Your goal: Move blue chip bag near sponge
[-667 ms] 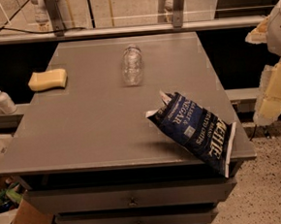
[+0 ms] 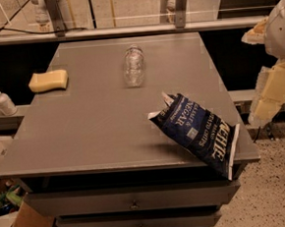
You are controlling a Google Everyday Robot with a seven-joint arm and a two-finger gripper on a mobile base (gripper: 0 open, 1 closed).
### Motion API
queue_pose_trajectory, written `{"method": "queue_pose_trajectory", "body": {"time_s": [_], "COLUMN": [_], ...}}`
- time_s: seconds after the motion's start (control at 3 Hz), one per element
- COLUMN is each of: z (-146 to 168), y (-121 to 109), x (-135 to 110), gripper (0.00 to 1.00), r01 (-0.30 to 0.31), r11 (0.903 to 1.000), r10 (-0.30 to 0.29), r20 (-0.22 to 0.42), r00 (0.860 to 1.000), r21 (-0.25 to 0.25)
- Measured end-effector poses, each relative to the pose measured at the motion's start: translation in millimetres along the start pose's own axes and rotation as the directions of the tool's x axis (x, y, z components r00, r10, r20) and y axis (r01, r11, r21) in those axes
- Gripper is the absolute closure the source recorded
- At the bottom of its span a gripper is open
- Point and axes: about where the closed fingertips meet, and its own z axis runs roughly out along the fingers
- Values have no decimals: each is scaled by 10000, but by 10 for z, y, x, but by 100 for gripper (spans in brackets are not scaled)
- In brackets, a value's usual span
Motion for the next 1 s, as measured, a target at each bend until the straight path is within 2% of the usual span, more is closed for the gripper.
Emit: {"method": "queue_pose_trajectory", "body": {"time_s": [0.33, 0.67, 1.0], "z": [228, 445, 659], "y": [55, 171, 330], "x": [-241, -434, -535], "gripper": [0, 0, 0], "r01": [246, 291, 319], "r11": [9994, 9954, 9880], "r10": [-226, -163, -73], "r20": [853, 1386, 1611], "r00": [9961, 9902, 9869], "r21": [-227, -909, -1509]}}
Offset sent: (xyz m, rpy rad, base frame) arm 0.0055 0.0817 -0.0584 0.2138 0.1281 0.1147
